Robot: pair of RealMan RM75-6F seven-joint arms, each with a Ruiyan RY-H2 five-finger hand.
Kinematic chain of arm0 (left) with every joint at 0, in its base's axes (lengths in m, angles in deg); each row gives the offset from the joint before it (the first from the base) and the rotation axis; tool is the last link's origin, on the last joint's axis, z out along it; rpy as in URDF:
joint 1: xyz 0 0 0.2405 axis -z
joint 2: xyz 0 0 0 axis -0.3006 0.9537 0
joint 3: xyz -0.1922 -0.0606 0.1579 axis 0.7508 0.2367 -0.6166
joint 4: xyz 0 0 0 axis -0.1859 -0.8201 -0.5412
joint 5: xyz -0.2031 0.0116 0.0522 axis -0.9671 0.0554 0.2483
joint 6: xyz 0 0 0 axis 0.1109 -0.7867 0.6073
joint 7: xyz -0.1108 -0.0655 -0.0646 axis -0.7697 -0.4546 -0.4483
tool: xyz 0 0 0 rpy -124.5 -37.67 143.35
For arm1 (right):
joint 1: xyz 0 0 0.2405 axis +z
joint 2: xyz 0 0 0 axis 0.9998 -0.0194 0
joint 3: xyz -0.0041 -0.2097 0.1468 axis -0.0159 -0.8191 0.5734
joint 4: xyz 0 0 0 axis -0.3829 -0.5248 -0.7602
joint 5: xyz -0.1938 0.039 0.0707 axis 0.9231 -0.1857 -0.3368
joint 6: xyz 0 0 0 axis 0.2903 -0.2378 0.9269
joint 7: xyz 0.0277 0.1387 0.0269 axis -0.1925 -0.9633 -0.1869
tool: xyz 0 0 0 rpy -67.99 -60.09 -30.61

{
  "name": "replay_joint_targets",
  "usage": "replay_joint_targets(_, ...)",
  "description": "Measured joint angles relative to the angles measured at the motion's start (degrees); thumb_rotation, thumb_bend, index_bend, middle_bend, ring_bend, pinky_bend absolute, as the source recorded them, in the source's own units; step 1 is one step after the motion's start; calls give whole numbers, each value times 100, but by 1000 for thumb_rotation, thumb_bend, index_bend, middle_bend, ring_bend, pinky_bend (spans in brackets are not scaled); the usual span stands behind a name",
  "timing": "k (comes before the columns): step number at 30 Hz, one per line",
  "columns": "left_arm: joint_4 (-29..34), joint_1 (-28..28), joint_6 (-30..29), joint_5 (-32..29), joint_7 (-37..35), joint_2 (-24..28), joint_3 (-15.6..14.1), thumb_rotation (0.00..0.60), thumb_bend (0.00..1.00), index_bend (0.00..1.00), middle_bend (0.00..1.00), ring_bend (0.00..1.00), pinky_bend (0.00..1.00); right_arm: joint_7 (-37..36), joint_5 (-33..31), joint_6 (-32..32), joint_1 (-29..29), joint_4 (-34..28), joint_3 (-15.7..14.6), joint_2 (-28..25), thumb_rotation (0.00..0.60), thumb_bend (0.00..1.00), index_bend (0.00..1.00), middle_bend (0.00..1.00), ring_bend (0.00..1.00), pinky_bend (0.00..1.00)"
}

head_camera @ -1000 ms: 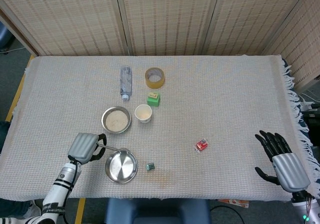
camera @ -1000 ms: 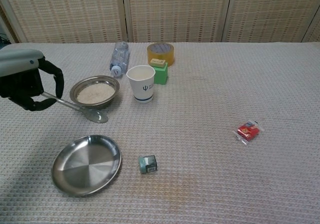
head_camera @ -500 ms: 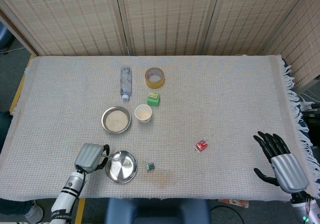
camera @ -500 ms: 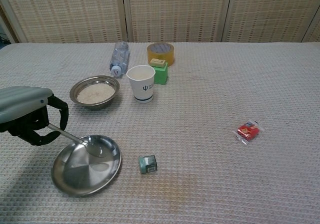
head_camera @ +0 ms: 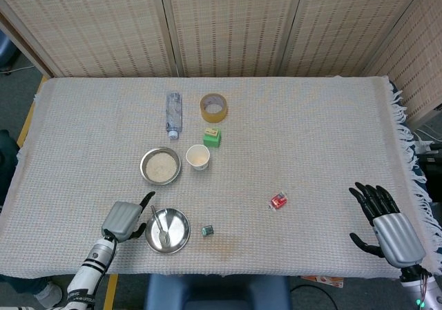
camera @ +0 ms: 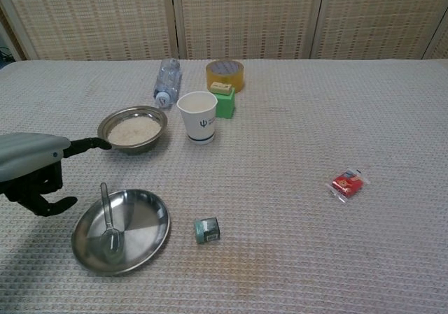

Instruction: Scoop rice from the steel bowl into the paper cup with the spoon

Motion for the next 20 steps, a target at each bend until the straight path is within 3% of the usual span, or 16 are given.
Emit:
replay_joint_targets(3, 128, -83, -36, 228, -305, 179, -19, 600, 399, 0, 943, 935, 962, 0, 0, -20, -9, -2, 2, -8, 600, 150, 0, 0, 0, 0)
replay_joint_targets(4, 176, -143, -77, 401, -488, 272, -44, 600, 400, 0, 835, 826, 879, 4, -1, -36, -16, -3, 5, -14, 600, 150, 0, 0, 0, 0)
replay_joint_targets(5, 205, -197, -117, 562, -647, 348, -72, 600, 400, 0, 646, 638, 725, 9, -5, -45, -22, -3, 7, -17, 600, 150, 0, 0, 0, 0)
replay_joint_targets(6, 224, -265, -175, 752, -833, 432, -110, 600, 399, 0, 558, 551, 651, 22, -20, -56, -30, 0, 13, -19, 600, 150, 0, 0, 0, 0)
replay_joint_targets(8, 203, -487, -426, 1304, -1379, 628, -227, 600, 398, 0, 282, 264, 416, 59, -56, -62, -39, 1, 25, -17, 600, 150, 0, 0, 0, 0)
replay_joint_targets(11, -48, -948, -1119, 2106, -2372, 835, -394, 600, 398, 0, 90, 52, 233, 164, -141, -29, -44, -6, 44, -2, 600, 150, 0, 0, 0, 0)
replay_joint_targets(16, -900, -1846, -2648, 2927, -4033, 1046, -559, 600, 406, 0, 0, 0, 156, 410, -237, 79, -27, -35, 66, 58, 600, 150, 0, 0, 0, 0)
replay_joint_targets(20, -1404, -2317, -3316, 3314, -4376, 1118, -547, 600, 402, 0, 0, 0, 142, 552, -229, 82, -42, -119, 52, 75, 600, 150, 0, 0, 0, 0)
